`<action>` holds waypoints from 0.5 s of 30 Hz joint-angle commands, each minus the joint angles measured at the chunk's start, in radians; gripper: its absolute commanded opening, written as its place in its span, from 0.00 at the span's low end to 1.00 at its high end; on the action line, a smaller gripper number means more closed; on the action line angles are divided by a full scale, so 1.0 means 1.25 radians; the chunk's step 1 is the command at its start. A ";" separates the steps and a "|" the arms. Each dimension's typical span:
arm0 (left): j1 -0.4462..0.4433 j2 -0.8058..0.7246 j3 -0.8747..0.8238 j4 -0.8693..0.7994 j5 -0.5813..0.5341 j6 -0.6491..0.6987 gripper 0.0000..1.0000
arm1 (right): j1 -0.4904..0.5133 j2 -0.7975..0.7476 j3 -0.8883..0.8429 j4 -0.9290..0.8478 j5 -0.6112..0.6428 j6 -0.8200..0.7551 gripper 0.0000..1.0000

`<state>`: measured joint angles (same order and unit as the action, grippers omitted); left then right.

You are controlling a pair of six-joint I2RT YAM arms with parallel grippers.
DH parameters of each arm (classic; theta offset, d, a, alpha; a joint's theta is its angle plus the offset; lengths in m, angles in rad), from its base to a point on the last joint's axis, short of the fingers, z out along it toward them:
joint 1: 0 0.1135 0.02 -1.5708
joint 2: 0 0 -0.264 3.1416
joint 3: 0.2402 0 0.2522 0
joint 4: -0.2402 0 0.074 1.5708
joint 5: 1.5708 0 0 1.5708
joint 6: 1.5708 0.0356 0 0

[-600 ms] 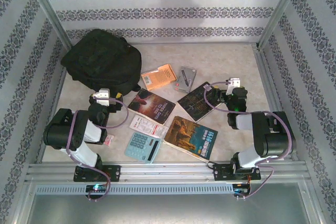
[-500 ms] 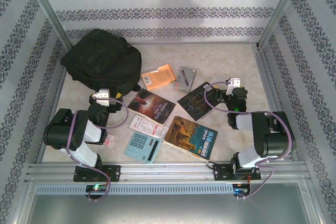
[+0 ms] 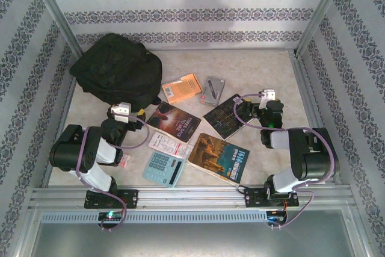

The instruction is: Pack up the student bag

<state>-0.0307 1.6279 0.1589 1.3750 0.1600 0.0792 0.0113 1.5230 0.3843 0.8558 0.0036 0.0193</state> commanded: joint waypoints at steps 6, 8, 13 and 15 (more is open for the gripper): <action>0.005 0.005 -0.007 0.041 0.020 0.015 1.00 | 0.009 -0.010 0.013 0.005 0.007 -0.007 0.98; 0.005 0.005 -0.004 0.040 -0.004 0.009 1.00 | 0.010 -0.010 0.013 0.005 0.007 -0.007 0.98; 0.002 -0.035 -0.019 0.038 -0.070 -0.011 1.00 | 0.004 -0.013 0.014 0.004 -0.004 -0.005 0.98; -0.006 -0.101 -0.043 0.030 -0.124 -0.021 1.00 | 0.010 -0.034 0.031 -0.045 -0.032 -0.020 0.98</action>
<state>-0.0319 1.5887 0.1394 1.3731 0.0891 0.0738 0.0113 1.5192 0.3866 0.8417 -0.0013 0.0177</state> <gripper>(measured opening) 0.998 0.977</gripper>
